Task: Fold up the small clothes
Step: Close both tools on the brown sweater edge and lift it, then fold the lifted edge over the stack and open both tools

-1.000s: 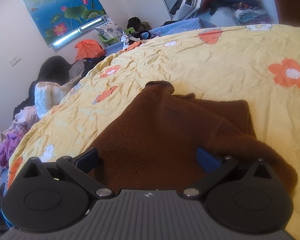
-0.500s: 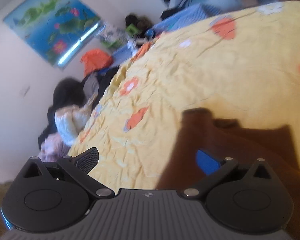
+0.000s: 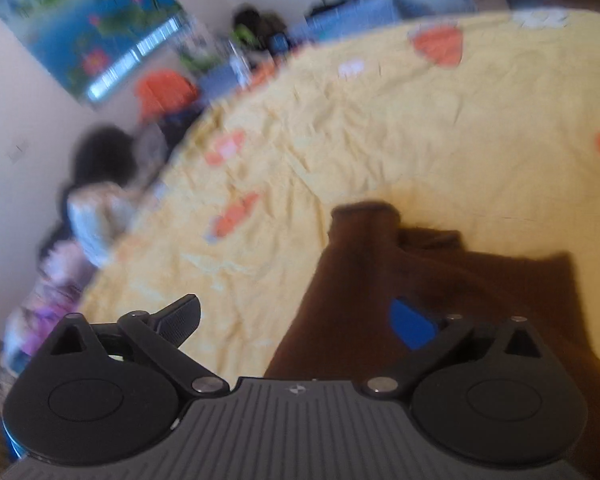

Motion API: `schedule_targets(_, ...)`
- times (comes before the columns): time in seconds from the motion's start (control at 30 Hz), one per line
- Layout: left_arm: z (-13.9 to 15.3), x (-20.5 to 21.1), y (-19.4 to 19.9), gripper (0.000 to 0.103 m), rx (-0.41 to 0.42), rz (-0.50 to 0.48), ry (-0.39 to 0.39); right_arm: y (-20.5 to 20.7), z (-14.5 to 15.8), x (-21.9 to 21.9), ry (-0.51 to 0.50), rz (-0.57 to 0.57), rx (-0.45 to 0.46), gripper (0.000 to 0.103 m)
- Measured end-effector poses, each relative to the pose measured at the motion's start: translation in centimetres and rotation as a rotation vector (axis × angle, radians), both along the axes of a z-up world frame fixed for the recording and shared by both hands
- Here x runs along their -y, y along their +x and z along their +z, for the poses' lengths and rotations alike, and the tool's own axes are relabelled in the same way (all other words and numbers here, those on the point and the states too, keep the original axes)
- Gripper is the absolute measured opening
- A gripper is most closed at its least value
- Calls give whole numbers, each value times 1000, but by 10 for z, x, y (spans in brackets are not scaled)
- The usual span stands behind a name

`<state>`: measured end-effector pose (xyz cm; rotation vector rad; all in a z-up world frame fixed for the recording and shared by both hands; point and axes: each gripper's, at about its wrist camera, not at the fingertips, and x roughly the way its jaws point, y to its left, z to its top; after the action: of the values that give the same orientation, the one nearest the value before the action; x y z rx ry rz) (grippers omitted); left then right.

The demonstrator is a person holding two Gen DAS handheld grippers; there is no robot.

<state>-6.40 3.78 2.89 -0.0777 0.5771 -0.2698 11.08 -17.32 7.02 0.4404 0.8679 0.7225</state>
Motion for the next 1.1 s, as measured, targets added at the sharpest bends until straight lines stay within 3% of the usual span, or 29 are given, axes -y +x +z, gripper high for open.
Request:
schedule_targets(0.1, -5, -13, 21, 79, -88, 48, -45, -38, -11, 48, 129, -24, -73, 103)
schedule_targets(0.17, -10, -14, 36, 79, -149, 56, -69, -52, -34, 60, 70, -24, -110, 102)
schedule_targets(0.23, -11, -13, 48, 79, -177, 55, -89, -65, -44, 71, 63, -23, -36, 80)
schedule_targets(0.3, -10, -13, 51, 79, -193, 60, -92, -68, -39, 83, 98, -73, -88, 76)
schedule_targets(0.33, -9, -13, 49, 79, -198, 60, -100, -72, -30, 88, 100, -100, -96, 82)
schedule_targets(0.37, -8, -14, 45, 79, -199, 54, -113, -78, -20, 92, 86, -121, -72, 87)
schedule_targets(0.4, -7, -13, 43, 79, -205, 51, -126, -86, -10, 99, 73, -135, -28, 99)
schedule_targets(0.43, -8, -15, 41, 79, -219, 50, -144, -94, -3, 105, 63, -147, 6, 103)
schedule_targets(0.57, -21, -28, 49, 79, -308, 30, -269, -106, -18, 122, -61, -169, -52, 103)
schedule_targets(0.67, -22, -19, 56, 78, -326, -20, -278, -106, -51, 119, -75, -168, -163, 99)
schedule_targets(0.7, -21, -13, 57, 70, -334, -34, -259, -111, -53, 115, -54, -149, -122, 98)
schedule_targets(0.73, -20, -7, 57, 39, -350, -52, -225, -111, -57, 108, -42, -101, -133, 85)
schedule_targets(0.77, -19, -2, 57, 31, -371, -61, -191, -115, -57, 99, -63, -69, -125, 70)
schedule_targets(0.8, -18, -1, 57, 27, -376, -60, -176, -117, -59, 93, -117, -47, -130, 28)
schedule_targets(0.83, -17, -2, 56, 25, -386, -66, -178, -121, -60, 92, -123, -31, -116, 26)
schedule_targets(0.97, -10, -20, 49, 23, -397, -82, -210, -126, -61, 108, -66, -28, -155, 25)
schedule_targets(1.0, -9, -25, 49, 26, -387, -87, -219, -126, -61, 111, -43, -25, -163, 30)
schedule_targets(1.07, -8, -35, 53, 48, -372, -87, -245, -120, -57, 118, 8, -43, -194, 57)
schedule_targets(1.1, -6, -41, 60, 76, -366, -48, -249, -116, -53, 122, 34, -65, -188, 87)
